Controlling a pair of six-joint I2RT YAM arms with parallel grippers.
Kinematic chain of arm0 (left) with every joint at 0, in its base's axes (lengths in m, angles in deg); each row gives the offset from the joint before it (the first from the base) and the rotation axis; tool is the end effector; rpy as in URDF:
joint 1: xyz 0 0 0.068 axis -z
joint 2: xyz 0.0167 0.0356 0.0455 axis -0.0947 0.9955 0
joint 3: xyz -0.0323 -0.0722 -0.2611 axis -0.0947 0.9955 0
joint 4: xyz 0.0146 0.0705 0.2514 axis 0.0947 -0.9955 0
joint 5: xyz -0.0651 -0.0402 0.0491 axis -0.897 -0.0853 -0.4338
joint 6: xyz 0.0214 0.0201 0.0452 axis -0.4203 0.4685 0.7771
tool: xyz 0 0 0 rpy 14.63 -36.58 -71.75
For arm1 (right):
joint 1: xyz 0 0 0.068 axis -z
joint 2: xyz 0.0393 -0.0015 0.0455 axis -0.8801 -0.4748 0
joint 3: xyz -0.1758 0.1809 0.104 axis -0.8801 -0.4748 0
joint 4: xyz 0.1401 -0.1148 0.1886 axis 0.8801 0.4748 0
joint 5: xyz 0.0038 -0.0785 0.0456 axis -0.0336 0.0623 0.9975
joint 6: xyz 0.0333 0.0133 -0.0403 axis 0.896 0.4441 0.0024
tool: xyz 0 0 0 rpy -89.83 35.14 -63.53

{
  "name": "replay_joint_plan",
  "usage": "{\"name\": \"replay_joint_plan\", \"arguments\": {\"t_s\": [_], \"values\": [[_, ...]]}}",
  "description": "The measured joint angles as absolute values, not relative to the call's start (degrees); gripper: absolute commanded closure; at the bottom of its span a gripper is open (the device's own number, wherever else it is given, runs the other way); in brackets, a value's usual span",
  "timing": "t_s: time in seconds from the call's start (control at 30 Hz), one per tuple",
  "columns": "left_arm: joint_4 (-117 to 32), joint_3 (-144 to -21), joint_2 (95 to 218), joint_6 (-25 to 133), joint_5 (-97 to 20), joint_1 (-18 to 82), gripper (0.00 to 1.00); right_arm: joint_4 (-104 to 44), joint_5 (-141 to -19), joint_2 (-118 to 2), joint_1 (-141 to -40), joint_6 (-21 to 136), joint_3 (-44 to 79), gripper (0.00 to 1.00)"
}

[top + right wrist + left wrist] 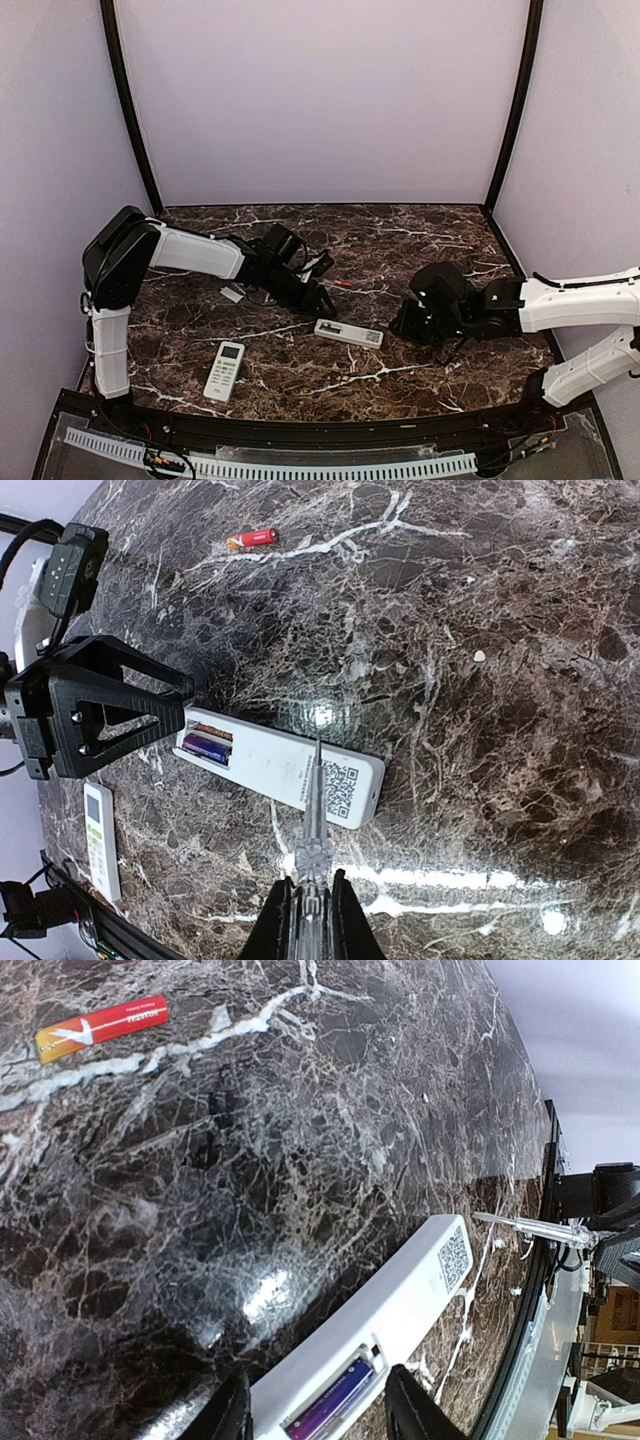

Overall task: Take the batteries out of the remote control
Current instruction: Adjust the remote control without the battery cover at the center of the board.

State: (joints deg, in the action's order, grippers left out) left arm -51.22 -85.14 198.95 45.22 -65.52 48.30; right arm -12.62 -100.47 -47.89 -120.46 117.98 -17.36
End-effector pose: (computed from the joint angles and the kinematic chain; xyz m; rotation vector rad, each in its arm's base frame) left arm 0.3015 -0.3077 0.1487 0.8108 2.4781 -1.1999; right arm 0.1350 0.2079 0.2085 0.2890 2.5171 0.7274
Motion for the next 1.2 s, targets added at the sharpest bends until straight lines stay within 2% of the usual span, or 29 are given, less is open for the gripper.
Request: {"name": "replay_joint_plan", "arguments": {"t_s": [0.7,1.2], "values": [[-53.10,-85.97,199.13,50.49,-63.99,51.63,0.57,-8.53,-102.46,-42.21,-120.46,119.22,-18.89,1.00],[-53.21,-74.08,190.27,41.35,-65.33,59.28,0.56,-7.66,-103.05,-41.70,-120.46,119.51,-19.55,1.00]]}}
